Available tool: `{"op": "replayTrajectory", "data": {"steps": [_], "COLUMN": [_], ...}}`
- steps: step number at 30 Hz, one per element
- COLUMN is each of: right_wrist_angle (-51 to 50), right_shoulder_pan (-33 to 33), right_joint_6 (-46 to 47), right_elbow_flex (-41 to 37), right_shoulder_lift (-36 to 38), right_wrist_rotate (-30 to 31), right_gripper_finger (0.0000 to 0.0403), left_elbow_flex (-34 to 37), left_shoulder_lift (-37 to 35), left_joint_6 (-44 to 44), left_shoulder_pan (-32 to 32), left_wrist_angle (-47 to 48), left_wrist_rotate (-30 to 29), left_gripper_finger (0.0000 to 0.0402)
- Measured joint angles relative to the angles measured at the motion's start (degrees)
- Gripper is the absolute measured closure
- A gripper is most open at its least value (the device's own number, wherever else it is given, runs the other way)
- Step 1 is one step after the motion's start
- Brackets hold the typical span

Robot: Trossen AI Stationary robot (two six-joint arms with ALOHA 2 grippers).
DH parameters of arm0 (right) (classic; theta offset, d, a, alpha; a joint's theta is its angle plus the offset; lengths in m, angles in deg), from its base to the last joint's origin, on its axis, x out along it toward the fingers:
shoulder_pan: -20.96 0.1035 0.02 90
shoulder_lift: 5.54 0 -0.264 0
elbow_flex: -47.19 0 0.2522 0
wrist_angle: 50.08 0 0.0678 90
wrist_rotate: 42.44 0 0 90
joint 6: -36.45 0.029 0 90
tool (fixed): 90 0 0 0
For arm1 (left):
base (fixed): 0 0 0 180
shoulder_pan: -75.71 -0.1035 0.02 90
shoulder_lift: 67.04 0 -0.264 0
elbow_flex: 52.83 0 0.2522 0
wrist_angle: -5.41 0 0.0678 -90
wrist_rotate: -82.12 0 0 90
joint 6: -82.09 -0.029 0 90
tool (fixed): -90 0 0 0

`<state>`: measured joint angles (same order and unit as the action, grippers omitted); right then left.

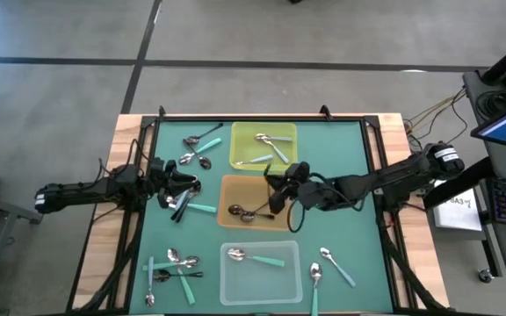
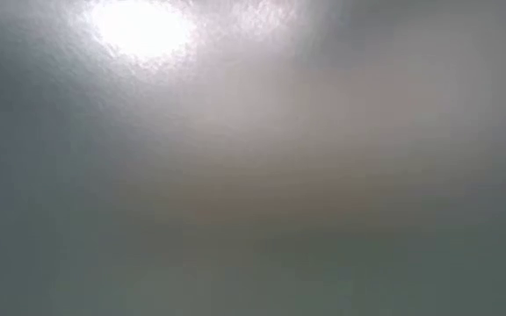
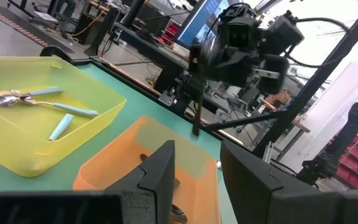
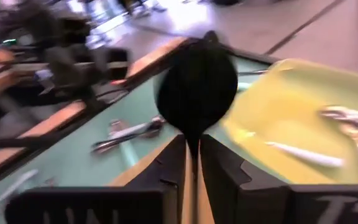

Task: Sort silverware by color (type)
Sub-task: Put the black spoon into the orange bin, then put the blue spoon into the yellow bin

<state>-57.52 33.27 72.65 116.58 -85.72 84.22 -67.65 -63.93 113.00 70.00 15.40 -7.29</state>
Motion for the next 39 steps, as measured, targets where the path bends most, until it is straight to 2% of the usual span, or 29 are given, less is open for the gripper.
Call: {"op": "replayTrajectory", "data": {"steps": [4, 10, 12, 20, 26, 35, 39], "right_wrist_angle": [-0.15, -0.23, -1.37, -18.5, -34.72, -44.85, -48.52], "right_shoulder_pan": [0.03, 0.13, 0.48, 1.21, 7.88, 20.39, 23.38], "right_joint_6": [-3.35, -3.56, 0.48, 27.73, 45.35, 67.82, 73.4], "right_elbow_flex": [1.02, 1.43, 1.42, 1.41, 1.41, 1.37, 1.17], "right_shoulder_lift": [-1.64, -2.0, -1.38, 1.95, 2.07, 2.01, 0.35], "right_wrist_rotate": [-5.21, -5.42, -6.77, -30.09, -43.52, -45.21, -44.61], "right_gripper_finger": [0.0331, 0.0296, 0.0289, 0.0293, 0.0298, 0.0298, 0.0298], "left_elbow_flex": [0.0, 0.0, 0.0, 0.0, 0.0, 0.0, 0.0], "left_shoulder_lift": [-0.04, -0.02, -0.03, -0.02, -0.04, -0.02, -0.02], "left_joint_6": [0.0, 0.0, -0.01, 0.0, 0.01, -0.01, 0.01], "left_shoulder_pan": [-0.01, -0.01, -0.01, -0.01, 0.01, -0.01, 0.01], "left_wrist_angle": [-0.02, -0.03, -0.04, -0.02, -0.02, 0.0, 0.02], "left_wrist_rotate": [0.0, 0.01, 0.0, 0.01, 0.0, 0.0, 0.02], "left_gripper_finger": [0.029, 0.029, 0.029, 0.029, 0.029, 0.029, 0.029]}}
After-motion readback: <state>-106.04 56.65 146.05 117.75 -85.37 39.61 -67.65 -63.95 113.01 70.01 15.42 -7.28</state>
